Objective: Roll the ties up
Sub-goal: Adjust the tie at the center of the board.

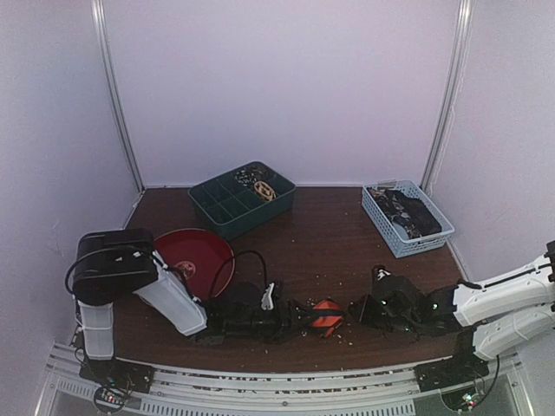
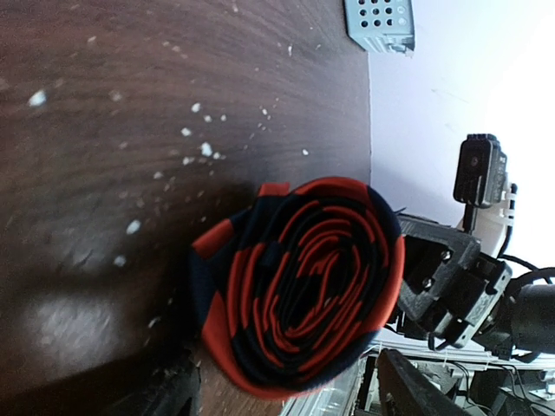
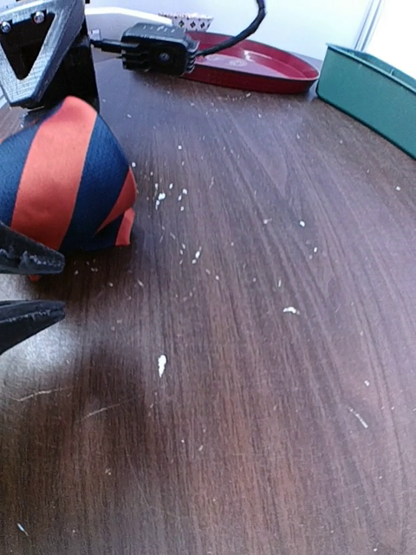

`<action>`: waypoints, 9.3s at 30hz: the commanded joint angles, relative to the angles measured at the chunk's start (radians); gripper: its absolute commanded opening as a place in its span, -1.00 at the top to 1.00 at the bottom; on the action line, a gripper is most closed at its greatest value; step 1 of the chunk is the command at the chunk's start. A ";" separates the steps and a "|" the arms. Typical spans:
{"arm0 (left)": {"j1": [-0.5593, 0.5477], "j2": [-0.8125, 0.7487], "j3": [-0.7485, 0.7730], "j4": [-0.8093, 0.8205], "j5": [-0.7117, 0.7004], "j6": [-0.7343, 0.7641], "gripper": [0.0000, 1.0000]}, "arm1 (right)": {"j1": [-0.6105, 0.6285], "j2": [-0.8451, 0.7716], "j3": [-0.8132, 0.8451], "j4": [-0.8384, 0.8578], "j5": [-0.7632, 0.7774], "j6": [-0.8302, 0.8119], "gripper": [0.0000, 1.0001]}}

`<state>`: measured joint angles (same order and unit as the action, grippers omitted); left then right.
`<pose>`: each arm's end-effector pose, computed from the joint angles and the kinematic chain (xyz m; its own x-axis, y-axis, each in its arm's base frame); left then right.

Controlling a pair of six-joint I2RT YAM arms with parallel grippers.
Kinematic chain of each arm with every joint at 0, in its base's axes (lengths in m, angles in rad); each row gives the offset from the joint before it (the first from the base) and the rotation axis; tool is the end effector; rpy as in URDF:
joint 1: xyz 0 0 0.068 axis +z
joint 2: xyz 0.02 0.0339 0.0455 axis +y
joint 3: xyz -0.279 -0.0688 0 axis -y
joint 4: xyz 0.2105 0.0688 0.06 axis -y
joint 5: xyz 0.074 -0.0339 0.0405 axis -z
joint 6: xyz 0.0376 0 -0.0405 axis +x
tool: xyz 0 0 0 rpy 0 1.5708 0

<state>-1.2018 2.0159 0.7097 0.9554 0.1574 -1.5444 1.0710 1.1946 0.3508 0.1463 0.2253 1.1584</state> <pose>0.1234 -0.3355 0.1396 -0.9772 -0.2104 0.0291 -0.0982 0.3262 -0.9402 0.0970 0.1601 0.1845 -0.8320 0.3397 -0.4387 -0.0280 0.7639 0.6447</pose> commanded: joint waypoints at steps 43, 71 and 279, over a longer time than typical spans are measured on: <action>0.180 -0.123 0.317 -0.769 0.170 0.800 -0.10 | 0.074 0.094 0.037 0.008 -0.078 0.081 0.74; 0.078 -0.013 0.423 -0.894 0.003 0.708 1.00 | 0.141 0.287 0.175 -0.095 -0.017 0.083 0.76; -0.018 0.071 0.015 0.106 -0.194 -0.162 -0.36 | -0.261 0.316 -0.145 0.740 -0.664 -0.102 0.26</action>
<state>-1.2148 2.1036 0.7425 1.0836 -0.0177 -1.7248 0.8066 1.4986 0.2935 0.7383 -0.4084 0.9226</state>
